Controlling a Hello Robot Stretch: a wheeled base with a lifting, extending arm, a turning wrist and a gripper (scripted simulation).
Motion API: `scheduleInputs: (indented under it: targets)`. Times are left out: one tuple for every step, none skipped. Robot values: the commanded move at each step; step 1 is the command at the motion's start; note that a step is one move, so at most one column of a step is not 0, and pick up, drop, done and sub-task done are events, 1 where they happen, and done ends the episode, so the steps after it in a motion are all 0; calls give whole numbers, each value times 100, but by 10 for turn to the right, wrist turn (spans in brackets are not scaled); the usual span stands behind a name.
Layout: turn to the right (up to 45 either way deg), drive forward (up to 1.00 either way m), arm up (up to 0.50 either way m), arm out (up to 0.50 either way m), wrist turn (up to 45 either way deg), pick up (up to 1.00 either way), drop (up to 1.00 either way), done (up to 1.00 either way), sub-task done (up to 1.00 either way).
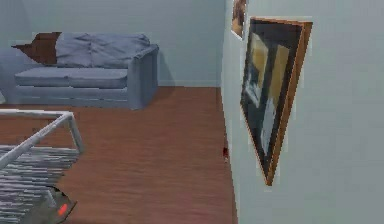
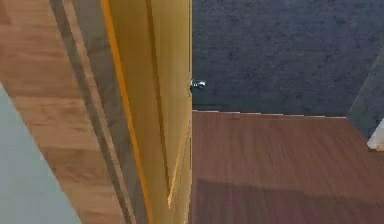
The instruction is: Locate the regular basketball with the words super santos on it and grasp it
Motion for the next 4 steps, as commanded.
scheduleInputs:
  targets:
    - [-60, 0, 0, 0, 0, 0, 0, 0, 0]
    - [0, 100, 0, 0, 0, 0, 0, 0, 0]
    - [-60, 0, 0, 0, 0, 0, 0, 0, 0]
    - [0, 25, 0, 0, 0, 0, 0, 0, 0]
